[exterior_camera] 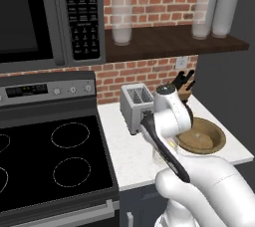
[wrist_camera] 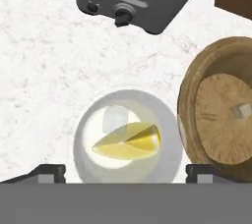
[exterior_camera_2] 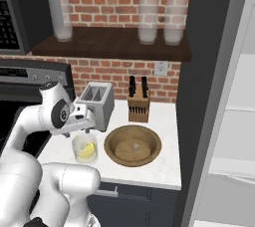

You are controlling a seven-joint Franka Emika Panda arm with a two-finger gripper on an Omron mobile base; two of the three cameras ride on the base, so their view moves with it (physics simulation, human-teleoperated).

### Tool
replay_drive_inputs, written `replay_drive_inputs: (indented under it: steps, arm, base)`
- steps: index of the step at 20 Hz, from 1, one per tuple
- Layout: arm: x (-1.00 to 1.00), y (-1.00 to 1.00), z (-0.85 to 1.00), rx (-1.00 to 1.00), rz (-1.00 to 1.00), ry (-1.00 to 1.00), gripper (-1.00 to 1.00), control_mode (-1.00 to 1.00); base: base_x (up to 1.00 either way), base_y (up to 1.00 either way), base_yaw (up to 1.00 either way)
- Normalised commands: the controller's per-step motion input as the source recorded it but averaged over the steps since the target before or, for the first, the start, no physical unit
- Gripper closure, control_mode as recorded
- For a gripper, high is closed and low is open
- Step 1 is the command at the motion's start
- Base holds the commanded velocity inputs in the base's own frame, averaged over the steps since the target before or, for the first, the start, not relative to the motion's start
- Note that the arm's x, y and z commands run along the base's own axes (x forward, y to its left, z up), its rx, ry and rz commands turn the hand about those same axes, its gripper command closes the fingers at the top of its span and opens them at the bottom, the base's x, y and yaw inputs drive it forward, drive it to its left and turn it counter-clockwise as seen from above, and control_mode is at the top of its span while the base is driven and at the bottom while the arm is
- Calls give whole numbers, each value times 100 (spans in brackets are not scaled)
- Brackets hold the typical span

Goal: Grab a lemon wedge from the fridge and one ice cube from the ice bowl, and put them in the glass of lemonade.

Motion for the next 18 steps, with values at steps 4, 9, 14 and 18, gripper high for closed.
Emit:
replay_drive_inputs:
  steps: [4, 9, 14, 18]
  arm:
    - [-99, -1, 83, 0, 0, -23, -100, -100]
    - [-97, 13, 65, -1, -1, -23, -100, -100]
    - [-82, 51, 90, -6, -5, -45, -100, -100]
    - [-34, 71, 97, -7, -8, -50, -100, -100]
  base:
    - [0, 0, 0]
    - [0, 0, 0]
    - [0, 0, 0]
    - [0, 0, 0]
